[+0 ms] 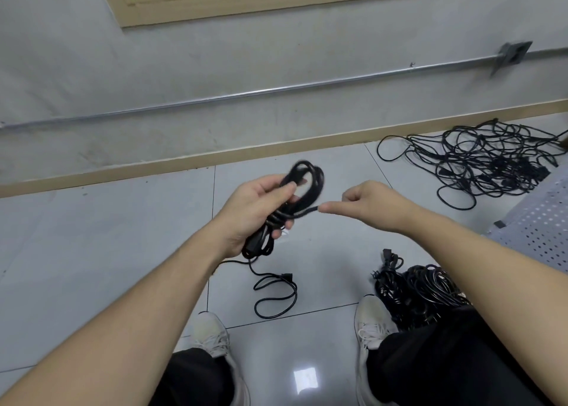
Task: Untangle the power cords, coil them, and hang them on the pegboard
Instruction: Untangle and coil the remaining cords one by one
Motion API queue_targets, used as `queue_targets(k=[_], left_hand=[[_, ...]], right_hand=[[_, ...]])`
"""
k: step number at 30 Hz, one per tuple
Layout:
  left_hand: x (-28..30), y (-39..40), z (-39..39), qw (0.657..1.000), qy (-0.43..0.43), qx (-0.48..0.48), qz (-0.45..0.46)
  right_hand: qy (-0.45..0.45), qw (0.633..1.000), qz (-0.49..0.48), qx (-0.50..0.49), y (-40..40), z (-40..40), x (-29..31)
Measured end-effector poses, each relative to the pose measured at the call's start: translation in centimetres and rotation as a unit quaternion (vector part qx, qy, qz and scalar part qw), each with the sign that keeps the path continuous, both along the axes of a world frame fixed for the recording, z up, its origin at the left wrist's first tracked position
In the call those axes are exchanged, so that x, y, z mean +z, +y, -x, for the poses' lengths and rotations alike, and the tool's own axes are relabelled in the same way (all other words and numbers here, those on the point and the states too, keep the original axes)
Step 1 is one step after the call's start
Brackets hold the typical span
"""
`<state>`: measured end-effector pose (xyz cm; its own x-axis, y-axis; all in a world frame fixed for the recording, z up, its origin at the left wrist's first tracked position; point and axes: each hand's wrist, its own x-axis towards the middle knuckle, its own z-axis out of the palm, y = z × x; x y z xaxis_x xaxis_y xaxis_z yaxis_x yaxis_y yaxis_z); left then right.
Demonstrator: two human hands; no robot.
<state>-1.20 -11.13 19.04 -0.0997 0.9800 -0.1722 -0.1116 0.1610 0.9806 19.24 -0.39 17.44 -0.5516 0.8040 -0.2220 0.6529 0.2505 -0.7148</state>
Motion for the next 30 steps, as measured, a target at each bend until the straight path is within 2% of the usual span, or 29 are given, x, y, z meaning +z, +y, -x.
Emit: queue_targets(k=[2, 5, 7, 9, 11, 14, 16, 18, 21, 24, 27, 30], left_hand=[[-0.2, -0.2, -0.3, 0.987, 0.144, -0.063, 0.019], [-1.1, -0.1, -0.5, 0.939, 0.304, -0.158, 0.016], [-1.5, 0.1, -0.3, 0.894, 0.396, -0.211, 0.002], [-1.6, 0.3, -0.4, 0.834, 0.5, -0.232, -0.008], [-1.6, 0.5, -0.7, 0.811, 0.546, -0.209, -0.011], [-1.6, 0.9, -0.9, 0.816, 0.558, -0.153, -0.002], [-1.3, 1.2, -0.3, 0.831, 0.541, -0.127, 0.027], [-1.3, 1.2, 0.4, 0.87, 0.478, -0.094, 0.071], [-1.5, 0.9, 0.9, 0.93, 0.347, -0.03, 0.116], [-1.8, 0.9, 1.2, 0.978, 0.182, 0.029, 0.094], [-1.7, 0.8, 1.7, 0.991, 0.061, 0.067, 0.095], [-1.3, 0.5, 1.9, 0.991, -0.023, 0.038, 0.129]], right_hand=[[-0.02, 1.0, -0.007, 0.001, 0.4, -0.1, -0.2], [-0.013, 1.0, 0.015, 0.013, 0.8, 0.0, -0.7], [-0.004, 0.999, 0.022, 0.024, 0.7, 0.2, -1.0], [0.003, 1.0, 0.002, 0.03, 0.6, 0.8, -1.0], [0.023, 0.999, -0.044, 0.019, 0.3, 1.6, -0.8], [0.08, 0.991, -0.11, -0.01, -0.3, 2.6, 0.0], [0.099, 0.982, -0.158, -0.008, -1.3, 2.9, 0.5], [0.094, 0.977, -0.192, 0.021, -2.5, 3.1, 0.7], [0.098, 0.97, -0.2, 0.093, -4.0, 3.3, 0.9], [0.077, 0.968, -0.168, 0.17, -4.8, 3.3, 0.5], [0.034, 0.976, -0.078, 0.2, -5.0, 3.0, -0.3], [-0.005, 0.982, -0.023, 0.189, -4.1, 2.5, -0.7]])
